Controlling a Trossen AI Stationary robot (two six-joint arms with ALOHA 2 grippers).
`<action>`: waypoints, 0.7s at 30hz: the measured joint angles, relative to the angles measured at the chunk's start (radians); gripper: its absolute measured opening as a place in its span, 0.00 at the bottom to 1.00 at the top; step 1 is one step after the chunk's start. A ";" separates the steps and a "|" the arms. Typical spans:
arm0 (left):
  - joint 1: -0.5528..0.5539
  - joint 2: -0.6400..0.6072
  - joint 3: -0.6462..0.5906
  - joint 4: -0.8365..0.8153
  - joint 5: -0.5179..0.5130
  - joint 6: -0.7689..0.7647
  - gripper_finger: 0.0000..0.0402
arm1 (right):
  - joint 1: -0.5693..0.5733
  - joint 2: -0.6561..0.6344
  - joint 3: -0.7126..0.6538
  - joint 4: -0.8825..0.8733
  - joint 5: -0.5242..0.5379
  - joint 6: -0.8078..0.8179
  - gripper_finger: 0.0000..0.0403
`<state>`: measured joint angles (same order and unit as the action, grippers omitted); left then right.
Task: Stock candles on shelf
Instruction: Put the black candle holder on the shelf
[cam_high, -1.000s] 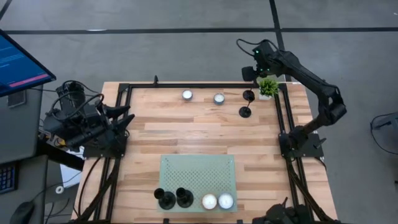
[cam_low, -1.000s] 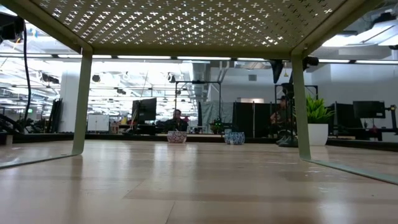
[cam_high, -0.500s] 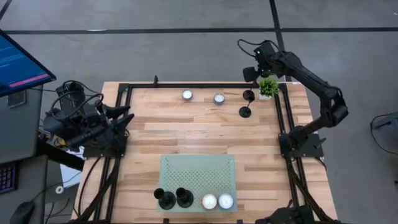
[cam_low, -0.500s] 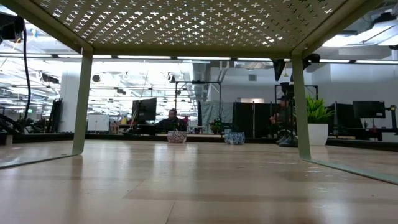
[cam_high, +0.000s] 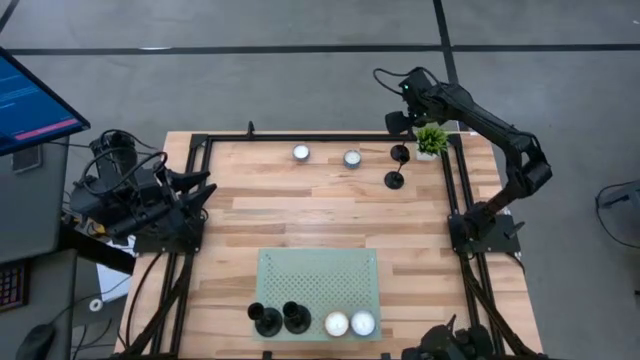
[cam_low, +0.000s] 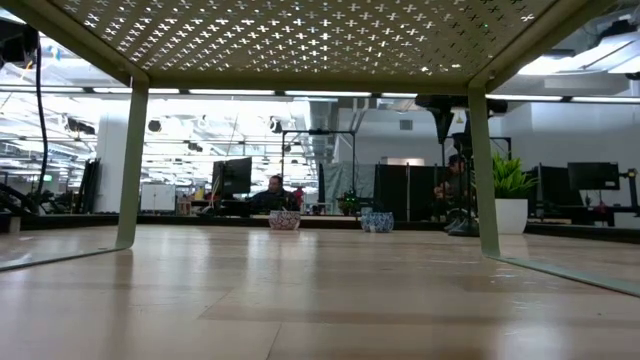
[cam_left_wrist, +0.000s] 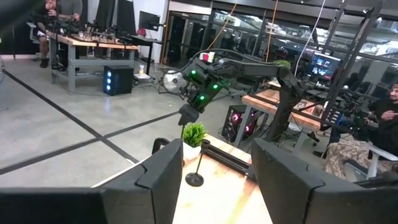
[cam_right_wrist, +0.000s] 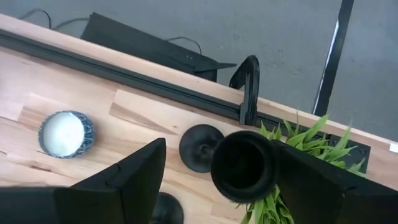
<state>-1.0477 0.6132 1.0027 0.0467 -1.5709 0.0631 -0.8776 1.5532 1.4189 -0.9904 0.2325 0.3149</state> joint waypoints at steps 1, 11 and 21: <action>0.000 0.002 0.000 0.001 0.000 0.000 0.47 | 0.000 0.007 0.000 0.000 0.000 0.000 0.69; 0.000 0.018 0.000 0.007 0.000 0.000 0.47 | -0.003 0.011 0.000 -0.057 0.000 -0.002 0.62; 0.000 0.017 0.000 0.007 0.000 0.000 0.47 | -0.008 0.011 0.000 -0.038 -0.003 -0.038 0.43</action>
<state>-1.0477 0.6304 1.0027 0.0536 -1.5711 0.0631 -0.8860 1.5642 1.4189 -1.0287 0.2295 0.2766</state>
